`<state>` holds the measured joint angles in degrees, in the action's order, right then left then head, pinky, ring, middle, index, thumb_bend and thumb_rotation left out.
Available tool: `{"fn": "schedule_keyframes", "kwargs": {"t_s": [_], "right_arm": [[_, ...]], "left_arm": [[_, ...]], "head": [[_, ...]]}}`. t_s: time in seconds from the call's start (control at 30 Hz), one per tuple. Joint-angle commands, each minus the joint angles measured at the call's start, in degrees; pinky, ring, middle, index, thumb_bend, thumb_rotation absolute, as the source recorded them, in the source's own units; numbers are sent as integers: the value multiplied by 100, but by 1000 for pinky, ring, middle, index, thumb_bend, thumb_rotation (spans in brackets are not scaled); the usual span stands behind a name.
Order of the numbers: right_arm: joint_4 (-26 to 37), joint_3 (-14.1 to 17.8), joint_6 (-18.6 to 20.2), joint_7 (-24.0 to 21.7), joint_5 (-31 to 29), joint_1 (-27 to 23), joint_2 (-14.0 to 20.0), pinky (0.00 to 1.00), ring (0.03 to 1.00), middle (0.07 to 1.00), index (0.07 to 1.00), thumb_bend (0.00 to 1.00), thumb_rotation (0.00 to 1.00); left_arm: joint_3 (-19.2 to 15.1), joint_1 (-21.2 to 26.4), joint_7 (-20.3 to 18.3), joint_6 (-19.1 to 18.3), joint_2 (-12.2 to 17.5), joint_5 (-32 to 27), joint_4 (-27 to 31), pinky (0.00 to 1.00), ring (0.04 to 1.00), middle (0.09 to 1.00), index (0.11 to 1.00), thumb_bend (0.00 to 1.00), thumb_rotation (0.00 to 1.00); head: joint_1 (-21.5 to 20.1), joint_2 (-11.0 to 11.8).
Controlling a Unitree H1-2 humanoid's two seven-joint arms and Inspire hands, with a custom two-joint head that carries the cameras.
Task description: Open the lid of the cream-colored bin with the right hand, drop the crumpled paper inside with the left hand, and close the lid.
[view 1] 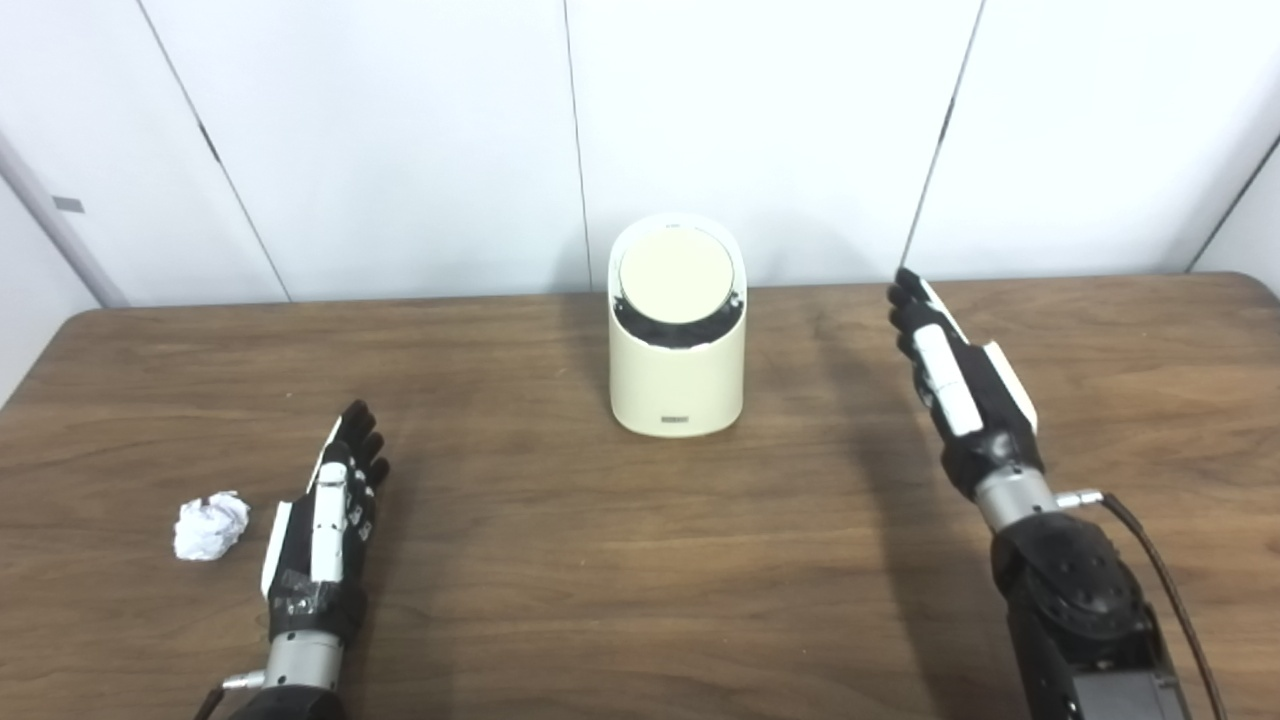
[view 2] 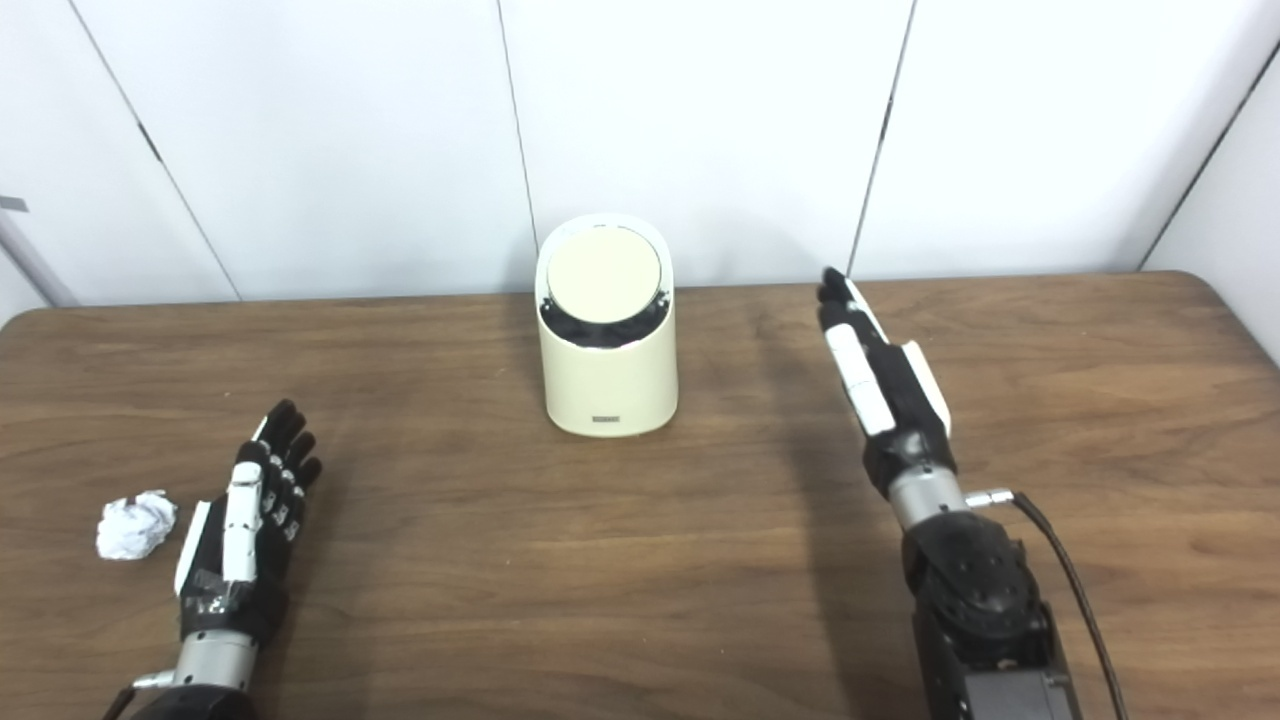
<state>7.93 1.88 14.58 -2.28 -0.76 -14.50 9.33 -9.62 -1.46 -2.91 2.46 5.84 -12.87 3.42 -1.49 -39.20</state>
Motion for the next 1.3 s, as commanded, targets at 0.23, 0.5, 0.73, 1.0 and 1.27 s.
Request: {"fn": "schedule_keyframes", "kwargs": {"t_s": [0.23,0.5,0.73,1.0,1.27], "right_arm": [[154,-222,158,-243,335,-835,300,1000,985,980,961,646,864],[-36,-527,328,-229,924,-1338,411,956,978,977,967,583,847],[-153,-837,398,-298,1553,-1707,510,907,943,961,948,584,763],[-494,-959,521,-352,1828,-2091,430,870,929,957,937,622,745],[-846,-1152,602,-433,2082,-2480,365,834,924,959,951,671,646]], "left_arm": [[48,59,-27,147,17,89,-103,1000,987,979,975,482,941],[41,49,9,171,-11,108,-144,1000,986,971,967,490,927],[69,29,0,130,-37,137,-101,1000,994,977,983,494,938],[64,54,17,179,-86,129,-159,1000,990,973,981,468,933],[90,80,28,243,-110,194,-218,1000,993,980,987,468,956]], "head": [[-2,23],[-14,59],[-8,39],[-17,55],[-12,74]]}}
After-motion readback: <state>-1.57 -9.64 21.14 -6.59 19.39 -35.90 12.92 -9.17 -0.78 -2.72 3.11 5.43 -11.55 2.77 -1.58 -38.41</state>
